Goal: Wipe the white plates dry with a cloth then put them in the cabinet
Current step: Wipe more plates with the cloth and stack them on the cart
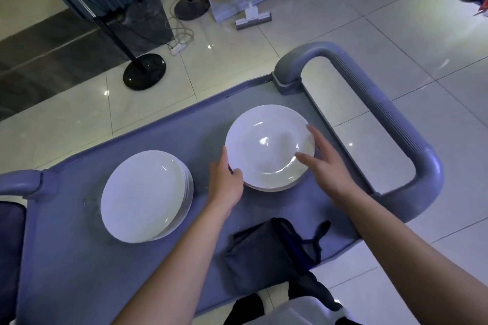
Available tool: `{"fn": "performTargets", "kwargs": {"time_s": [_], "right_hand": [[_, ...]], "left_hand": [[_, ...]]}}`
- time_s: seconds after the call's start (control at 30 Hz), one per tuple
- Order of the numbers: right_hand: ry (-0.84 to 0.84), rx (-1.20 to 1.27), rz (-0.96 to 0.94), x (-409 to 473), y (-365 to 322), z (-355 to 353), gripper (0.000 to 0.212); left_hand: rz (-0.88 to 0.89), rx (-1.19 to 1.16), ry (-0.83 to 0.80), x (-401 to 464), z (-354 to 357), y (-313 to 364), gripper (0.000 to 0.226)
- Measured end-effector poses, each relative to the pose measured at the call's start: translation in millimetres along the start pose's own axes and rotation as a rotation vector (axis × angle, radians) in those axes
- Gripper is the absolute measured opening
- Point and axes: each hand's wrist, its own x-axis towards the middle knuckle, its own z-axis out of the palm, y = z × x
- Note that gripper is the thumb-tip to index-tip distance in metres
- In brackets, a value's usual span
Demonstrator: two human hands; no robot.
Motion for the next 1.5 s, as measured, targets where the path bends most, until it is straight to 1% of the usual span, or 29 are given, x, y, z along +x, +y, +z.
{"fn": "performTargets", "kwargs": {"time_s": [0.1,0.13,0.17,0.23,0.3,0.37,0.47,0.57,0.67,0.73,0.8,0.83,0.9,0.97,1.03,1.13,1.23,1.3,1.33,1.37,1.43,1.5], "right_hand": [[-0.064,-0.517,-0.040,-1.0,10.9,1.8,0.087],[-0.086,-0.635,-0.065,-2.6,13.0,3.5,0.089],[-0.095,-0.698,-0.095,-3.1,15.7,4.8,0.088],[-0.087,-0.750,-0.140,-2.7,19.1,5.6,0.086],[-0.074,-0.777,-0.131,-2.0,20.6,5.3,0.085],[-0.059,-0.787,-0.124,-2.6,19.3,4.6,0.086],[-0.061,-0.819,-0.121,-3.5,16.1,7.6,0.087],[-0.054,-0.893,-0.073,-4.7,8.1,10.7,0.090],[-0.034,-0.952,-0.119,-13.1,-8.6,21.2,0.088],[-0.055,-0.906,-0.204,-25.6,-20.9,38.0,0.080],[-0.131,-0.806,-0.249,-40.3,-30.8,64.2,0.072],[-0.181,-0.748,-0.255,-47.0,-33.8,79.0,0.069],[-0.268,-0.674,-0.268,-55.6,-36.4,110.3,0.064],[-0.310,-0.634,-0.267,-58.5,-36.9,142.8,0.060],[-0.318,-0.562,-0.178,-59.5,-37.9,174.0,0.057],[-0.259,-0.435,0.014,-56.1,-40.6,216.9,0.051],[-0.170,-0.342,0.159,-47.5,-43.0,244.8,0.042],[-0.089,-0.309,0.207,-43.8,-41.4,259.7,0.031],[-0.034,-0.300,0.217,-43.3,-39.6,265.6,0.026],[0.028,-0.287,0.222,-42.6,-38.2,269.3,0.024],[0.157,-0.242,0.243,-42.2,-34.1,276.1,0.027],[0.231,-0.188,0.286,-42.1,-34.0,280.9,0.024]], "left_hand": [[-0.018,0.141,0.026,1.3,1.9,-1.0,0.063],[-0.034,0.174,0.027,-0.8,1.8,0.3,0.063],[-0.037,0.188,0.033,-1.4,2.2,0.3,0.062],[-0.016,0.195,0.029,-3.2,1.2,1.5,0.062],[0.020,0.180,0.009,-5.6,-0.9,1.0,0.062],[0.053,0.105,-0.009,-9.2,-2.8,1.4,0.060],[0.048,0.024,-0.038,-18.0,-7.6,2.8,0.064],[0.040,0.008,-0.068,-23.4,-13.8,2.8,0.064],[0.008,0.008,-0.043,-30.5,-29.6,-3.9,0.075],[0.058,0.023,0.022,-41.4,-46.3,-16.2,0.079],[0.125,0.021,0.129,-54.9,-71.1,-35.2,0.078],[0.132,0.021,0.193,-60.6,-85.9,-48.5,0.076],[0.107,0.048,0.318,-68.4,-119.7,-78.1,0.070],[0.055,0.085,0.413,-70.0,-153.8,-109.8,0.065],[-0.021,0.029,0.461,-69.6,-182.2,-137.3,0.068],[-0.112,-0.168,0.411,-70.0,-210.4,-167.5,0.078],[-0.113,-0.299,0.313,-66.6,-214.8,-176.2,0.071],[-0.073,-0.346,0.260,-65.8,-212.1,-180.1,0.062],[-0.054,-0.363,0.242,-65.6,-210.1,-182.2,0.063],[-0.026,-0.400,0.231,-64.0,-206.9,-184.9,0.066],[0.027,-0.482,0.211,-61.3,-202.7,-194.1,0.073],[0.041,-0.576,0.202,-59.2,-202.6,-200.0,0.075]]}}
